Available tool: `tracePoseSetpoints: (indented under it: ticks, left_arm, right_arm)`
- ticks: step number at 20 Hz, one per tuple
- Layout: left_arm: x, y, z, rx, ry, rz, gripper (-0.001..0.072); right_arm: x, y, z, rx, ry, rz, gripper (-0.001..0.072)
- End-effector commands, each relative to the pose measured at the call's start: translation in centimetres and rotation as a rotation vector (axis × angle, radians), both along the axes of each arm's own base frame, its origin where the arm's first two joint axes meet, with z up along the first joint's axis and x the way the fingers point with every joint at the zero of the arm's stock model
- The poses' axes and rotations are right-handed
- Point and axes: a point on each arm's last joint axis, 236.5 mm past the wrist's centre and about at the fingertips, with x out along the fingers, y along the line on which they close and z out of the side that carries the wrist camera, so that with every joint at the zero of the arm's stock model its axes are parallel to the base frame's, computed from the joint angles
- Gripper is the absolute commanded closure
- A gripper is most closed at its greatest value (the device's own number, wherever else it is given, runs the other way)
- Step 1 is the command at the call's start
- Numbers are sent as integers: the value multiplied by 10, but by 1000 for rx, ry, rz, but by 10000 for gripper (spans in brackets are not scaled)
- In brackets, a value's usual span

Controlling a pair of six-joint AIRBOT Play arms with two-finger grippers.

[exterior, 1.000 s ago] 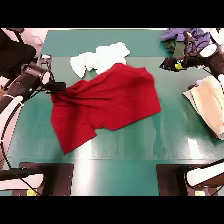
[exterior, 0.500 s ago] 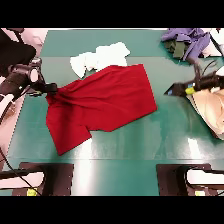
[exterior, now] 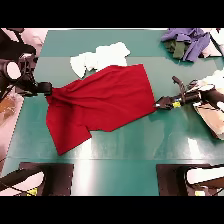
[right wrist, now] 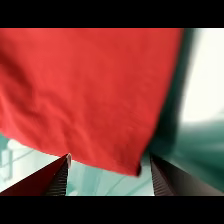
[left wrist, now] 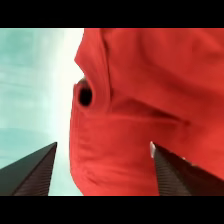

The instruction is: Fold the shirts.

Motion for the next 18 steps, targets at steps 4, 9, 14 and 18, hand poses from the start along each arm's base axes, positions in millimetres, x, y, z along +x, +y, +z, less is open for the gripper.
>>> tracePoseSetpoints:
  ticks: [4,9,14,18]
  left_arm:
    - [-16,15,4,72,44,-20,42]
    - [-23,24,3,114,77,-23,42]
    - [-23,24,3,115,77,-24,42]
    - [-18,23,4,112,54,-26,42]
  right_arm:
    - [7,23,0,25,-10,51,137]
    - [-11,27,2,58,37,95,156]
    - [-29,33,21,128,82,158,342]
    - [-50,58,113,333,-47,264,687]
